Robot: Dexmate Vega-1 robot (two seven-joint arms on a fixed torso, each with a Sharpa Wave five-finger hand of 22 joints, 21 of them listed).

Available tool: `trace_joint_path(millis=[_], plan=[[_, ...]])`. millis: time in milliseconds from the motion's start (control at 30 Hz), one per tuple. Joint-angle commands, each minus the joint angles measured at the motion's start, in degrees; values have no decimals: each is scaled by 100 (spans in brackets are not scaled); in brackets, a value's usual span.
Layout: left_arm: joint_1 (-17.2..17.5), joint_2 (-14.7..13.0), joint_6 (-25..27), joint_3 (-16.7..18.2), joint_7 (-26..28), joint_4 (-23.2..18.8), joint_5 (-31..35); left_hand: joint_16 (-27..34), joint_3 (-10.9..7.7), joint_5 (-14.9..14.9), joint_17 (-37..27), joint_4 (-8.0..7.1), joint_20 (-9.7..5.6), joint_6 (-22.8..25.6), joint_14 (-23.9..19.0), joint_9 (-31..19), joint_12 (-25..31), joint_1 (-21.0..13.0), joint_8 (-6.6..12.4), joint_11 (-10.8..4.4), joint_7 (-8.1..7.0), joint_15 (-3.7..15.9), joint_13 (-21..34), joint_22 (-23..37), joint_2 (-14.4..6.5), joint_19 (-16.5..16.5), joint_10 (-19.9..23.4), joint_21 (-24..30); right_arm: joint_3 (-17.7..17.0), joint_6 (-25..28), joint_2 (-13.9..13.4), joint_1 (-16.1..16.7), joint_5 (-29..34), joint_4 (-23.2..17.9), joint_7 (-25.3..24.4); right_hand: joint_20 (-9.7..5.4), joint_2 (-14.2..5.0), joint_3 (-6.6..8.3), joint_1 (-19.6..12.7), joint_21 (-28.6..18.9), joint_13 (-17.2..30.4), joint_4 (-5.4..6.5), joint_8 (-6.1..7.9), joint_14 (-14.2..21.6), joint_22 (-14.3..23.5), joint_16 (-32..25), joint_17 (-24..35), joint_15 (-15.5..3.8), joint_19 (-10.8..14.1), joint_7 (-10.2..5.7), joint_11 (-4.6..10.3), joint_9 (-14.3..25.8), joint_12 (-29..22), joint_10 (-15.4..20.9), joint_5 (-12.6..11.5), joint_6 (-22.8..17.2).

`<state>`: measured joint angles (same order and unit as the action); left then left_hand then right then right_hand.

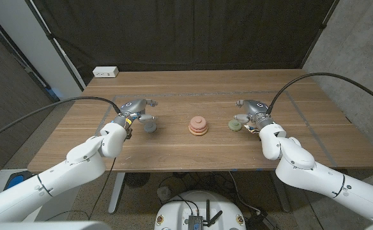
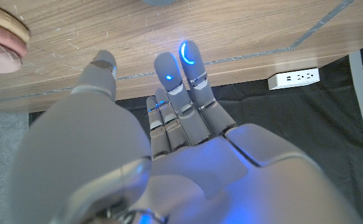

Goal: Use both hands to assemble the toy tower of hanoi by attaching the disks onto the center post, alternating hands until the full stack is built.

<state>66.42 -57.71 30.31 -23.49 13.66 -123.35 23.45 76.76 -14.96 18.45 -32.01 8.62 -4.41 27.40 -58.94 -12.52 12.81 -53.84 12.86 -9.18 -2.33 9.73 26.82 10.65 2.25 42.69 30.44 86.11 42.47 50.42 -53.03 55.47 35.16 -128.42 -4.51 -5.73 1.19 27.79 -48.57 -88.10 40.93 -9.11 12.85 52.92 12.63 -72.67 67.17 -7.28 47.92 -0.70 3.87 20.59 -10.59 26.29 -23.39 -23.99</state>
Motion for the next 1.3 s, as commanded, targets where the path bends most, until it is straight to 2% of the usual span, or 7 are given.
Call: trace_joint_path(millis=[33,200,333,833,1300], plan=[[74,-68,131,83,146,-73,-130,36,-67,30,-12,-4,-722,77,17,-14,-8,7,-17,-8,7,288,4,5,-68,-11,62,-31,273,266,-74,-182,387,-131,594,-640,25,-51,47,41,-6,-2,-46,-69,-1,54,-40,-518,-71,38,-37,4,30,-138,26,121],[88,-73,127,95,197,-78,-185,42,-79,34,-20,-3,-724,102,14,-14,-3,8,-15,-7,4,288,6,4,-86,-13,81,-37,397,393,-36,-276,590,-135,831,-642,62,-113,56,48,-30,-10,-115,-135,-16,111,-123,-517,-122,54,-57,-3,9,-242,63,338],[97,-94,114,108,217,-84,-228,43,-89,38,-22,-6,-722,108,17,-14,-4,13,-18,2,-3,288,5,2,-103,-10,86,-43,507,475,0,-383,748,-109,1067,-642,89,-182,65,63,-59,-9,-111,-169,-41,134,-186,-516,-175,90,-79,-13,-20,-288,105,416],[65,-106,24,78,256,-32,-351,53,-109,48,-39,-11,-715,154,19,-16,12,48,-22,11,14,288,9,-4,-131,2,143,-64,742,661,216,-637,1095,107,1656,-640,113,-307,81,63,-122,2,-65,-249,-66,168,-280,-514,-216,109,-109,-37,-32,-403,185,435],[28,-105,-6,32,272,9,-400,45,-144,64,-37,8,-720,192,36,-19,14,63,-37,-1,12,288,12,-5,-151,13,185,-84,935,850,294,-872,1319,242,2216,-632,120,-413,115,68,-182,24,-57,-292,-79,182,-370,-511,-239,122,-147,-65,-36,-475,242,464]])
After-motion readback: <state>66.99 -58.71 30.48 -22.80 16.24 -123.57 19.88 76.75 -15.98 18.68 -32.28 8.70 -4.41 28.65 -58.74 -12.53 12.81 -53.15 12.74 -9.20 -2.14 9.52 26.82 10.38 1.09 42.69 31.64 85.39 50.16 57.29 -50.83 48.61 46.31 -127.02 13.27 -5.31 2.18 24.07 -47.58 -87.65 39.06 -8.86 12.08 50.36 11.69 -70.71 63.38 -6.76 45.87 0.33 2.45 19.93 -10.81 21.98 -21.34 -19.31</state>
